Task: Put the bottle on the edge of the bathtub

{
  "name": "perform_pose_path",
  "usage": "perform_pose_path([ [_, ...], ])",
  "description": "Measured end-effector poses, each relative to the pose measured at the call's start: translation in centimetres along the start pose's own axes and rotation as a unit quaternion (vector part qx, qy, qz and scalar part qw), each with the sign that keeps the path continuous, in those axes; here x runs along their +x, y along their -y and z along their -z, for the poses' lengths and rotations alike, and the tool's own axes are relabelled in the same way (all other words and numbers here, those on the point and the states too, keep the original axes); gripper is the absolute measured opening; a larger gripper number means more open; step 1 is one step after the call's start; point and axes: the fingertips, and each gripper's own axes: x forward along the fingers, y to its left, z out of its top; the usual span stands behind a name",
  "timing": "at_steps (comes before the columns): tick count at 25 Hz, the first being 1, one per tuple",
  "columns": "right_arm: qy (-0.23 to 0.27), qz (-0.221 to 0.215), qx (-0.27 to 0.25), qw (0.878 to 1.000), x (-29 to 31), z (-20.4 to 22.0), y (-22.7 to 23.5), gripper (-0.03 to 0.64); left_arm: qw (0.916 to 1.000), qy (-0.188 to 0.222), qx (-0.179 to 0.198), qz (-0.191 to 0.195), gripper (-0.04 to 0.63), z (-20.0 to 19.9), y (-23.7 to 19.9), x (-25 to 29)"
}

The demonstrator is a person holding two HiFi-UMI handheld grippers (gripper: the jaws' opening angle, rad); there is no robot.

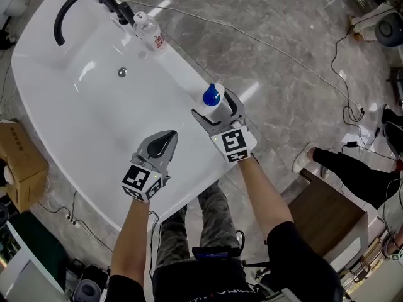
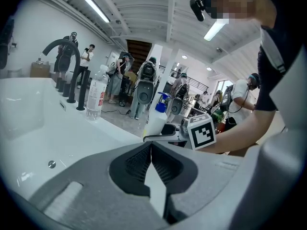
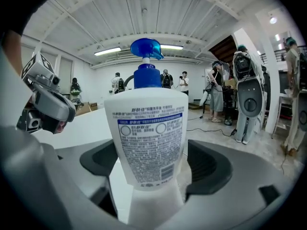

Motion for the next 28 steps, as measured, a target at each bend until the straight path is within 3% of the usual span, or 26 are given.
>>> perform_pose_path([
  [16, -0.029, -0.020, 0.001, 0.999, -1.8, 0.7, -0.4, 0.469, 0.9999, -0.006, 0.000, -0.014, 0.009, 0.2, 0.9, -1.4],
  [24, -0.057, 0.003, 0.009, 0.998, -7.9, -1.8, 0.4, 0.469, 0.9997, 0.006, -0.021, -0.005, 0.009, -2.1, 4.0, -3.5],
  [28, -0.060, 0.024, 0.015, 0.998, -11.8, -4.7, -0.1, 0.469, 0.9997, 0.014, -0.015, 0.014, 0.009, -4.0, 6.1, -5.5],
])
